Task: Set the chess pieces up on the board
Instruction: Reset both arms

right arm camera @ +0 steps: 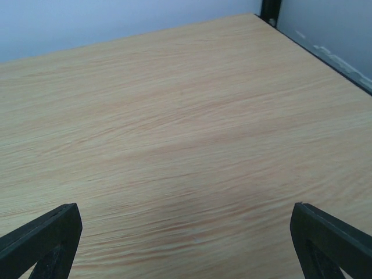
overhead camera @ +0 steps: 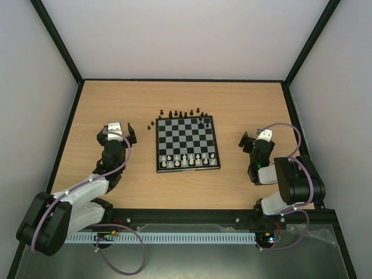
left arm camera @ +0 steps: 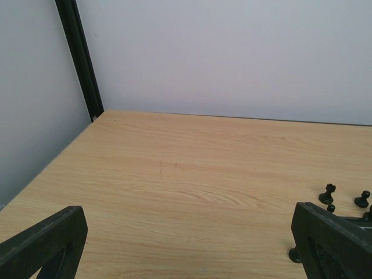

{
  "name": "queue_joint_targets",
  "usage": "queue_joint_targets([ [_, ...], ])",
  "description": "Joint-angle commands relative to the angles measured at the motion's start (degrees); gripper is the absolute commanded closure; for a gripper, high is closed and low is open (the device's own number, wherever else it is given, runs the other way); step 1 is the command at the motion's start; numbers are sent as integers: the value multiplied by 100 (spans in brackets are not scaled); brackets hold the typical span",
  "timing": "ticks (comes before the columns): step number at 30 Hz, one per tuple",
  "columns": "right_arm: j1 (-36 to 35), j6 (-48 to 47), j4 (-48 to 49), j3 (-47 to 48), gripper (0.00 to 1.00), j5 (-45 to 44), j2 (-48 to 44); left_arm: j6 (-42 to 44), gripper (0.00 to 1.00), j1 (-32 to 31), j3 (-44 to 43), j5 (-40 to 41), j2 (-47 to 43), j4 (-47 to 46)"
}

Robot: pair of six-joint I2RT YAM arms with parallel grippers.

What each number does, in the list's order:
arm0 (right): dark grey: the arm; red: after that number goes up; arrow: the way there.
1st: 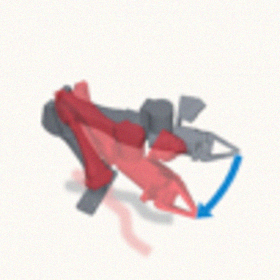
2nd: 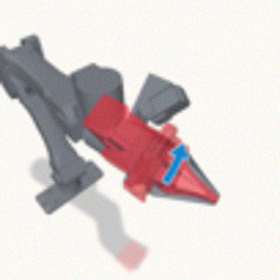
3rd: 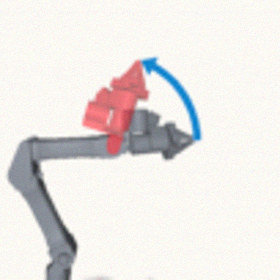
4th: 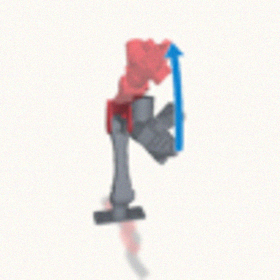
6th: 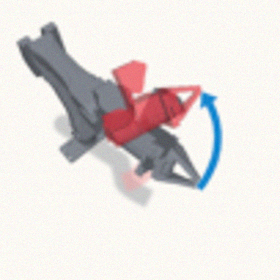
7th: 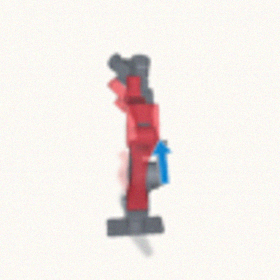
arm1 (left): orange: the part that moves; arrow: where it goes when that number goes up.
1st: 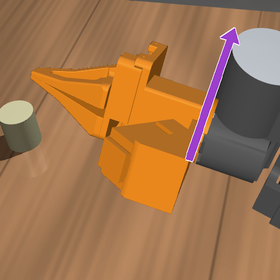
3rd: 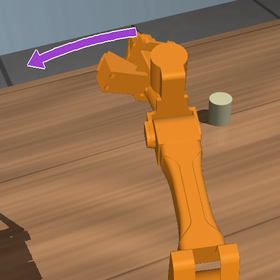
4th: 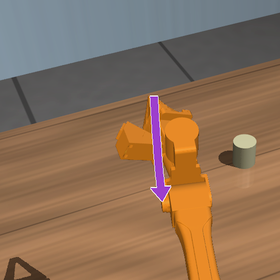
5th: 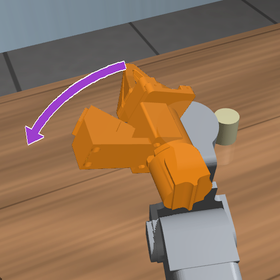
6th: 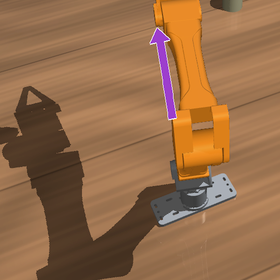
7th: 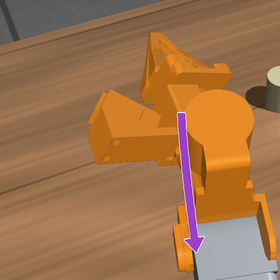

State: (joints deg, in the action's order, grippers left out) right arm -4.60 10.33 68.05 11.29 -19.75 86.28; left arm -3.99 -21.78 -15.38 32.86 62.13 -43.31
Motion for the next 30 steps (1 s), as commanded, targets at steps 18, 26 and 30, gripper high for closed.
queue_joint_targets([
  [18,21,-193,341,170,1,450,67,-342,1,1135,472,-710,642,-960],
  [26,21,-194,340,165,1,454,65,-840,0,1875,562,-1361,738,-1311],
  [30,21,-190,340,163,1,454,66,-999,0,2133,187,-1479,1258,-1334],
])
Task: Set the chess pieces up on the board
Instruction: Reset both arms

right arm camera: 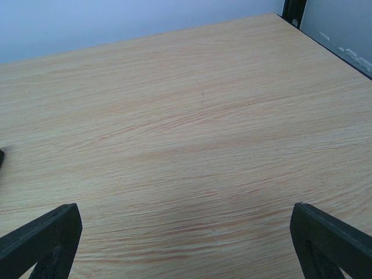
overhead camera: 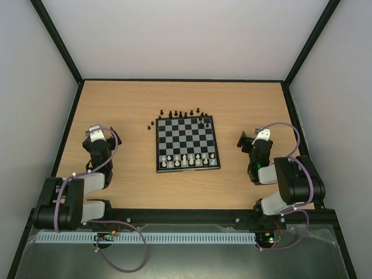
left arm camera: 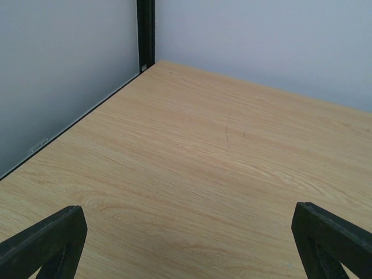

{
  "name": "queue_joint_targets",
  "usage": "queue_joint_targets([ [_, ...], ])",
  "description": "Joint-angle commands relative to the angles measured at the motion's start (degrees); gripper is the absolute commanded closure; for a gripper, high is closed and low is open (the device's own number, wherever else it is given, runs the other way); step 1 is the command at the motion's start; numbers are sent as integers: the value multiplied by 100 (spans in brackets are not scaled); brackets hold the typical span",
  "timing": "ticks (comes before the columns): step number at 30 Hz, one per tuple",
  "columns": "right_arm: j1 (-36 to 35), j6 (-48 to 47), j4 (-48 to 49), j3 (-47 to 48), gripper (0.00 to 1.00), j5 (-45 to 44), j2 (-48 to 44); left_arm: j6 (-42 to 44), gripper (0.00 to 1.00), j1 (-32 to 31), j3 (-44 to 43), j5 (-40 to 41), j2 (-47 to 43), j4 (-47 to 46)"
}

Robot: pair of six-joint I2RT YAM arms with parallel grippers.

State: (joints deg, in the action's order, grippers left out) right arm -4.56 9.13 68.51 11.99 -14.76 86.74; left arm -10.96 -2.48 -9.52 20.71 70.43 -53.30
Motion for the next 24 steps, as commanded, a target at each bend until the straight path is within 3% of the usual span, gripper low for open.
queue_joint_targets([
  [1,16,-68,294,100,1,-46,19,-263,0,212,-567,-234,573,-225],
  [4,19,-72,294,100,1,-42,23,-90,0,213,-782,-125,829,-179],
  [7,25,-64,292,96,1,-36,18,-17,1,233,-452,112,1039,-1122],
  [24,25,-63,285,100,1,-35,19,116,0,154,-857,97,1350,-702],
])
